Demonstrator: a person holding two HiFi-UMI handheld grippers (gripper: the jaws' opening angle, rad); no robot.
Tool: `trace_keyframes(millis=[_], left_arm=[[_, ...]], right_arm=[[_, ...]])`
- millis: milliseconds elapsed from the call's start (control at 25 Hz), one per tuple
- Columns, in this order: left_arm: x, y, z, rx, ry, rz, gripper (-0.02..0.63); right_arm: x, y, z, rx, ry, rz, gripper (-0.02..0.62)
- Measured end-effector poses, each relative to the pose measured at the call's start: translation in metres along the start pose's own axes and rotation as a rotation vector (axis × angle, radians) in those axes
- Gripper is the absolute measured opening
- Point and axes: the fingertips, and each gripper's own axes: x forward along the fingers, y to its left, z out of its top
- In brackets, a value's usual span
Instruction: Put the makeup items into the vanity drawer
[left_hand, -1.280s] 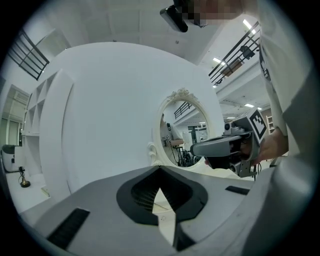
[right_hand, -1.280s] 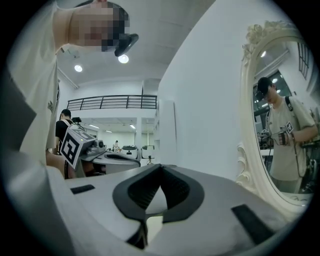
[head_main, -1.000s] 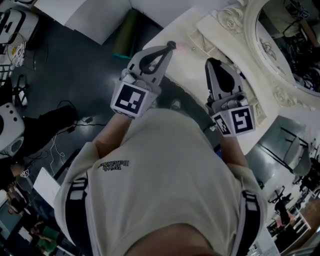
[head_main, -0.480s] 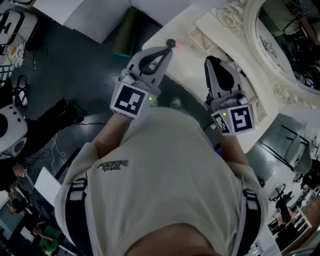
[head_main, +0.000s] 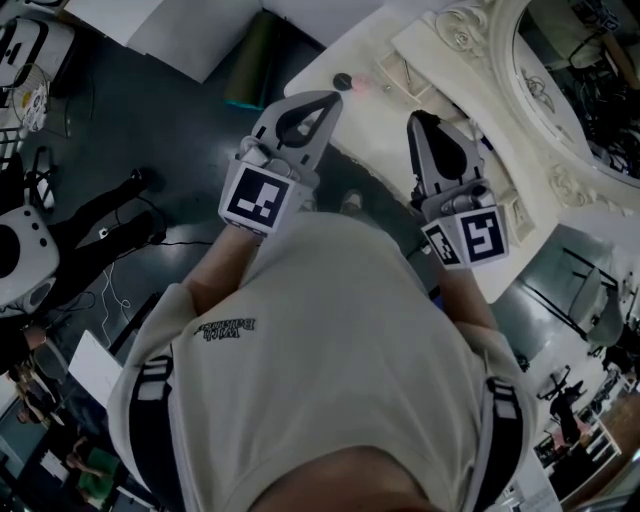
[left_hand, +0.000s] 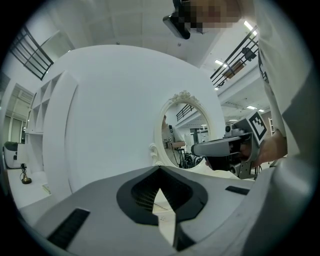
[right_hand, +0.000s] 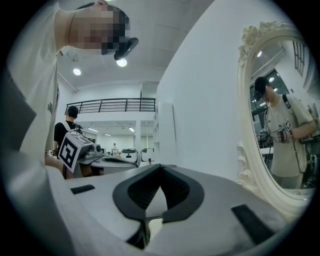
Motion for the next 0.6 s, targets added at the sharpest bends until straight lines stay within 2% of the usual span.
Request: trace_keyframes(millis=[240,600], left_arm=[[0.001,0.008,-0.014,-0.029,0.032,0.025,0.014],[0.013,0.043,-0.015,-0.043,0.002,0.086,0.014]], right_arm=[[0.009,-0.001,-0.013,-0.012,0.043,0.015,0.002],[0.044,-0.019,-0.017,-0.054,0.078,0.02,0.002]])
